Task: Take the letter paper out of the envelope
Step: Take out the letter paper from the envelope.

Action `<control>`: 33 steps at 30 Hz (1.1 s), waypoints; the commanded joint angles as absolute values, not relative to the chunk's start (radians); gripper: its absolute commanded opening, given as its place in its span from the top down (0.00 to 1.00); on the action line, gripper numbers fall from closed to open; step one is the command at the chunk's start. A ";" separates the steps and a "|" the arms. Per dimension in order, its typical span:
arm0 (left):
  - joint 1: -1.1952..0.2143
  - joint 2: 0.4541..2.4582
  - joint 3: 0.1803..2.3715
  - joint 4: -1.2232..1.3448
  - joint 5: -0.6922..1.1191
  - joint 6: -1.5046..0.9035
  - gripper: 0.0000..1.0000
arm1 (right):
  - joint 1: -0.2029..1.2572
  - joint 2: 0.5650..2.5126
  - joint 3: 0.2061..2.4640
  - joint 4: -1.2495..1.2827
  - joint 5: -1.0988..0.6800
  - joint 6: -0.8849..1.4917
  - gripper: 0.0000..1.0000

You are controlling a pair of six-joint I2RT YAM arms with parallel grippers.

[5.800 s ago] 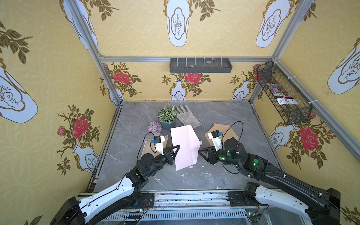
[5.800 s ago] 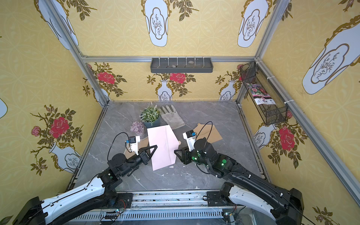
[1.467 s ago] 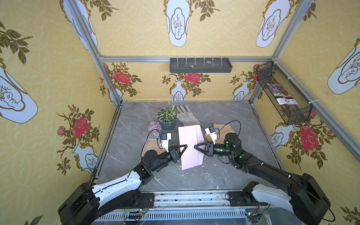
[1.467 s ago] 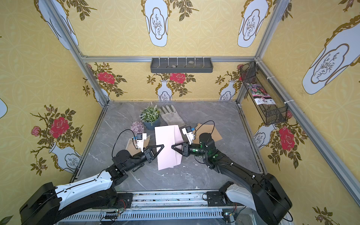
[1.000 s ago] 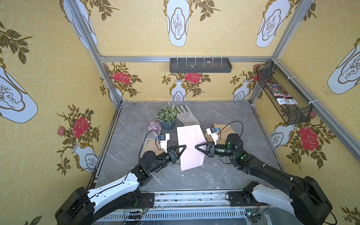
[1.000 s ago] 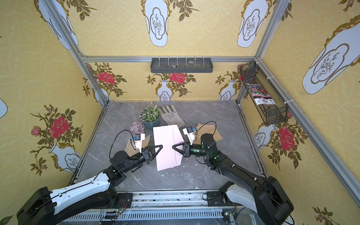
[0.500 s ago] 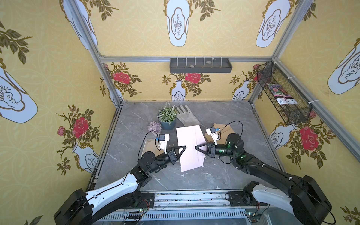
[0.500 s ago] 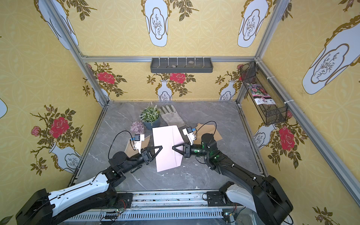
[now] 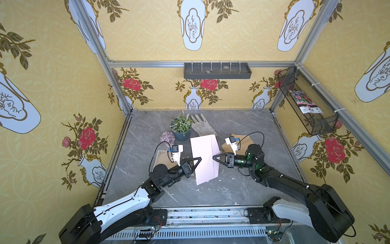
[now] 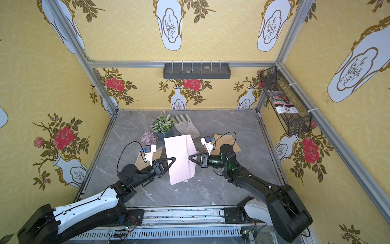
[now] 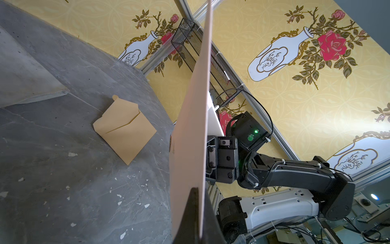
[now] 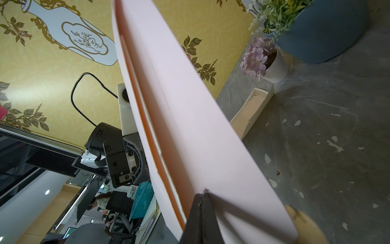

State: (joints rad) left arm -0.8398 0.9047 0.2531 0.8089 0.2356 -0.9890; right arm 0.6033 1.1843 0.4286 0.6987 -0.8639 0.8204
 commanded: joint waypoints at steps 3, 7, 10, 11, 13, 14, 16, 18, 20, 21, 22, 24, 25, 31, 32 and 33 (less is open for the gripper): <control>-0.841 0.912 0.253 0.866 0.252 -0.994 1.00 | 0.605 1.208 0.449 0.796 -0.888 0.849 1.00; -0.841 0.917 0.253 0.862 0.247 -0.988 1.00 | 0.610 1.194 0.447 0.786 -0.888 0.848 0.87; -0.841 0.923 0.253 0.862 0.244 -0.987 1.00 | 0.609 1.177 0.442 0.785 -0.894 0.847 0.81; -0.841 0.925 0.253 0.864 0.244 -0.988 1.00 | 0.609 1.171 0.439 0.796 -0.900 0.851 0.81; -0.841 0.926 0.254 0.865 0.242 -0.988 1.00 | 0.605 1.163 0.433 0.820 -0.908 0.864 0.80; -0.841 0.926 0.253 0.866 0.242 -0.988 1.00 | 0.605 1.160 0.430 0.835 -0.915 0.874 0.80; -0.841 0.924 0.253 0.865 0.242 -0.989 1.00 | 0.601 1.158 0.422 0.871 -0.926 0.894 0.80; -0.841 0.919 0.254 0.861 0.241 -0.990 1.00 | 0.600 1.158 0.417 0.900 -0.935 0.910 0.80; -0.840 0.914 0.256 0.855 0.239 -0.989 1.00 | 0.600 1.162 0.412 0.934 -0.948 0.928 0.81; -0.839 0.910 0.255 0.849 0.237 -0.987 1.00 | 0.598 1.161 0.407 0.953 -0.950 0.939 0.81; -0.839 0.905 0.255 0.845 0.236 -0.987 1.00 | 0.597 1.158 0.403 0.962 -0.952 0.944 0.81; -0.840 0.898 0.253 0.838 0.233 -0.986 1.00 | 0.589 1.148 0.398 0.955 -0.952 0.946 0.81; -0.839 0.894 0.252 0.836 0.232 -0.985 1.00 | 0.586 1.144 0.396 0.953 -0.951 0.943 0.82; -0.839 0.885 0.248 0.832 0.230 -0.986 1.00 | 0.554 1.137 0.382 0.961 -0.952 0.957 0.82; -0.839 0.885 0.247 0.831 0.228 -0.985 1.00 | 0.553 1.139 0.379 0.968 -0.952 0.961 0.82; -0.839 0.885 0.250 0.831 0.229 -0.985 1.00 | 0.552 1.141 0.381 0.975 -0.954 0.964 0.82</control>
State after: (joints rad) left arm -0.8387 0.8867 0.2531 0.8211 0.2314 -0.9947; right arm 0.5552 1.1404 0.3828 0.8997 -0.9394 0.9501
